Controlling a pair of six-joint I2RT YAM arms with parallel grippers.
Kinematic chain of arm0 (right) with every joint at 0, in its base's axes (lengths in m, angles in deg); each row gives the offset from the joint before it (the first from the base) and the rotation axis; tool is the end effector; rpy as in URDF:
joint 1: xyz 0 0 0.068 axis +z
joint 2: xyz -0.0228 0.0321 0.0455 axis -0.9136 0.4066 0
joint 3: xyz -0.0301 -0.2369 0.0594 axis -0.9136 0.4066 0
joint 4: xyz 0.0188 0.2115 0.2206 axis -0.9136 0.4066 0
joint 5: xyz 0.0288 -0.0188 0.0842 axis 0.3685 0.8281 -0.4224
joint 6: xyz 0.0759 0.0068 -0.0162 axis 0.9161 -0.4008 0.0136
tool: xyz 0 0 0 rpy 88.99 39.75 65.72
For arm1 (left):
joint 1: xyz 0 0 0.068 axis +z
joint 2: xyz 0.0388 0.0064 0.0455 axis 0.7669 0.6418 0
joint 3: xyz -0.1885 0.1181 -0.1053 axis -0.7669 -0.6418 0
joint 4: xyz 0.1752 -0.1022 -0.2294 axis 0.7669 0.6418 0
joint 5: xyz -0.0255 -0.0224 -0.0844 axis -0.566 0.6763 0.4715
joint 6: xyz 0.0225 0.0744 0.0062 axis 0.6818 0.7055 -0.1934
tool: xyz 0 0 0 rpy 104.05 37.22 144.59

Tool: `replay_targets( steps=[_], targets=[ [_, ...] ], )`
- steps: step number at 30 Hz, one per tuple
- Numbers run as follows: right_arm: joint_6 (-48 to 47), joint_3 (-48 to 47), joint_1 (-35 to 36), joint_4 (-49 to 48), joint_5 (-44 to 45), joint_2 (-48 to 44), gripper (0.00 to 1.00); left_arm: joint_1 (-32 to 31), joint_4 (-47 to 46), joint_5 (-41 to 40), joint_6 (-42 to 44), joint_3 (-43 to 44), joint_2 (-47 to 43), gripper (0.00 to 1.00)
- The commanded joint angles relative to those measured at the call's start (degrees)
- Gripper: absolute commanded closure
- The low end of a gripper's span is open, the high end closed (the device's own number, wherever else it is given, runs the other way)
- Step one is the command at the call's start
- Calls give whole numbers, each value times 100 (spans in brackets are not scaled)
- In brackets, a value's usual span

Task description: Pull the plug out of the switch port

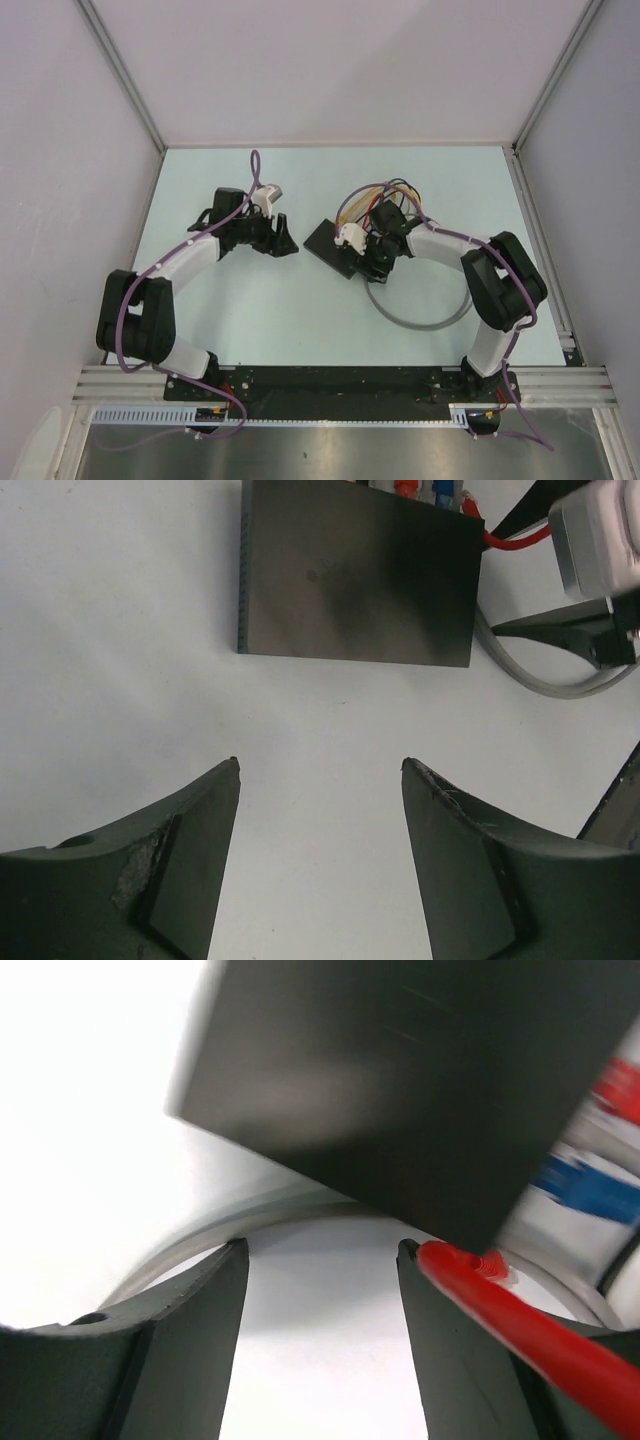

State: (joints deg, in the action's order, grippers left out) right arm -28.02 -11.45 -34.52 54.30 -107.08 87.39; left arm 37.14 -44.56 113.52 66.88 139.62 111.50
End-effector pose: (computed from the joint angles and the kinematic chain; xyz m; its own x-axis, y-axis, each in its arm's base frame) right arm 0.3214 0.2208 0.0787 -0.1560 -0.8533 -0.4976 -0.9714 0.2239 -0.0795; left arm 0.3475 -0.1203 0.1454 -0.6936 0.1607 -0.7022 0.5855 0.6937 -0.4196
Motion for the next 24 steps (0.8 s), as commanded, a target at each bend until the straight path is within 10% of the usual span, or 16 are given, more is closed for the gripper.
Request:
replay_targets(
  steps=[1,18,24],
  targets=[
    [156,-216,551,-550,-323,123,33,97,31,3,262,19,-13,29],
    [-327,-4626,-502,4150,-2880,158,16,511,13,-419,-818,1073,970,25],
    [1745,-4823,-1749,1435,-2707,351,17,511,-21,-445,-985,1549,1594,26]
  ],
)
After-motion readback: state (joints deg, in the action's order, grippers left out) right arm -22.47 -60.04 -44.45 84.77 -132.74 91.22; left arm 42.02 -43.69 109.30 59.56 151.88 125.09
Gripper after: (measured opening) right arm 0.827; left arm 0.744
